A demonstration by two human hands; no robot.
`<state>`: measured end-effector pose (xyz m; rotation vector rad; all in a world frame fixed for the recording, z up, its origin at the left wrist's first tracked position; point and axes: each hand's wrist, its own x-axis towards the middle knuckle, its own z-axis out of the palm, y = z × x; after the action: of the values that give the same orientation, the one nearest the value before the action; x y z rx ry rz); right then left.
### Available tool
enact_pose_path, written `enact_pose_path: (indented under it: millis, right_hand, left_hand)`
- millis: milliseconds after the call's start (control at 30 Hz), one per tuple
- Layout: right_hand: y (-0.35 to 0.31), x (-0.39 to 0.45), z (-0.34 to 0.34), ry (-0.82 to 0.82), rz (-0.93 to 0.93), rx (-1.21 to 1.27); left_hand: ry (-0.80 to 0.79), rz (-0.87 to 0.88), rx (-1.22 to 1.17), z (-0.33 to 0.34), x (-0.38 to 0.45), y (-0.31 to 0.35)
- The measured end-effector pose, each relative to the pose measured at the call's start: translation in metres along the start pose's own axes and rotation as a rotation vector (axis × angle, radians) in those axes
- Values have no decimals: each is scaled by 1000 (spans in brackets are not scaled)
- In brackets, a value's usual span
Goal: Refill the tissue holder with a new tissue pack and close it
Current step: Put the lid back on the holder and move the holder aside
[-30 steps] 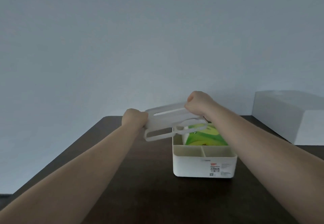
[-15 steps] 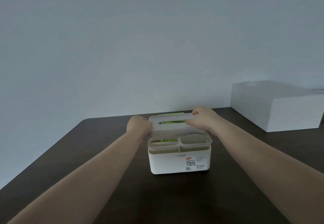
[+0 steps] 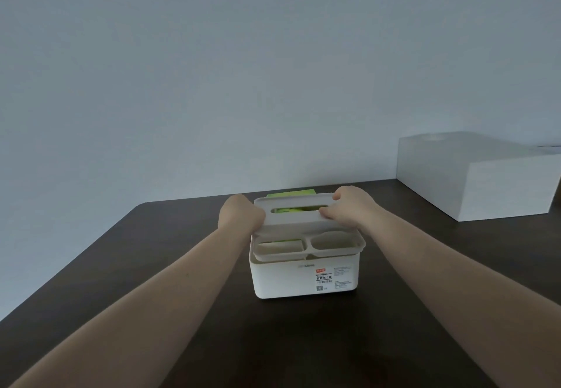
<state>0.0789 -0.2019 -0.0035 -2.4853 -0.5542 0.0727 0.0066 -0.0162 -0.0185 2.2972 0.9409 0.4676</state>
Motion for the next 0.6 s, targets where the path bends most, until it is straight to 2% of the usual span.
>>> enact_pose_path:
  millis: [233,433,600]
  right_hand:
    - [0,10,10,-33,9,-91]
    - [3,14,13,-82,53,-66]
    - [6,23,17,-72,37,-33]
  left_hand:
    - [-36,26,35,2,-1,-7]
    - [-65,63,63,6,4,-8]
    - [-189,101,-11,16,11,-9]
